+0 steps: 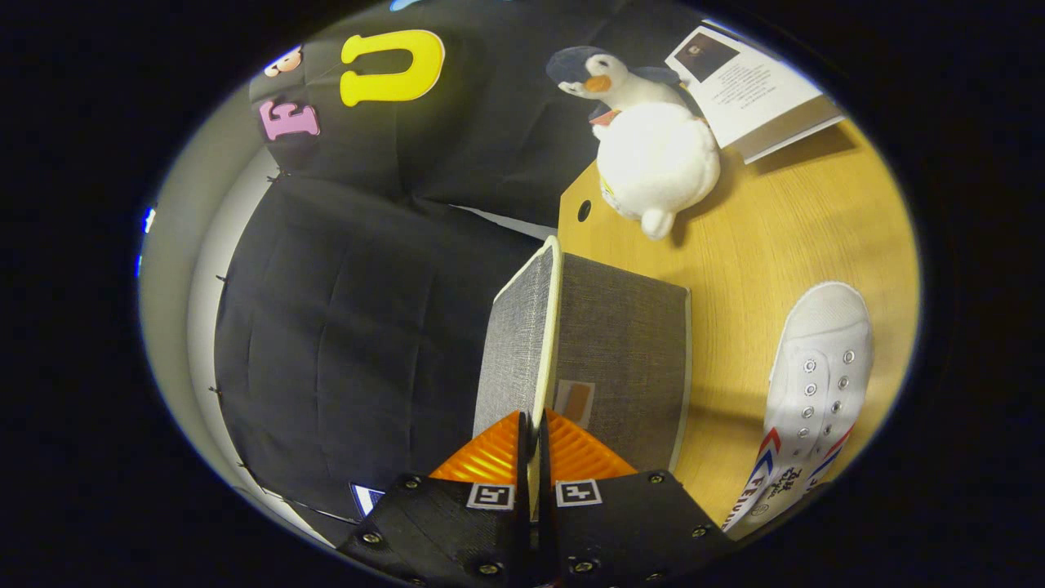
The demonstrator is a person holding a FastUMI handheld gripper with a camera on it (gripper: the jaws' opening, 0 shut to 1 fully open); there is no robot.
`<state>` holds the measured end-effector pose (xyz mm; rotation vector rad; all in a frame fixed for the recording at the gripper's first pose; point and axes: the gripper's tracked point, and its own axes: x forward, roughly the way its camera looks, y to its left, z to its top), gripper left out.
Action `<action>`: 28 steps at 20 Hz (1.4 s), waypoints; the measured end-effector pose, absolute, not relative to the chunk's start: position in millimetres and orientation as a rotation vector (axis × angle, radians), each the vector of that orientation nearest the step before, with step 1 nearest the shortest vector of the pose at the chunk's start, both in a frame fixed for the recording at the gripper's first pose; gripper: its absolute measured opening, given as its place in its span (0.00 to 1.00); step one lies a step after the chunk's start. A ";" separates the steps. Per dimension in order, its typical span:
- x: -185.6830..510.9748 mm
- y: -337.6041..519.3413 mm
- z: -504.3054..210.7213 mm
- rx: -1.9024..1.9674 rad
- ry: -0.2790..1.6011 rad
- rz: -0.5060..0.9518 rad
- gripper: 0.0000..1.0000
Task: Open the storage box then place both shoes into the box .Put the left shoe in first, then the right shoe, with the right side of both shoes facing outward in a uniform manner.
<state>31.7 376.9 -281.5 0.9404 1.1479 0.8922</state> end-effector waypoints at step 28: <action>20.8 625.8 -133.8 0.560 0.978 1.090 0.19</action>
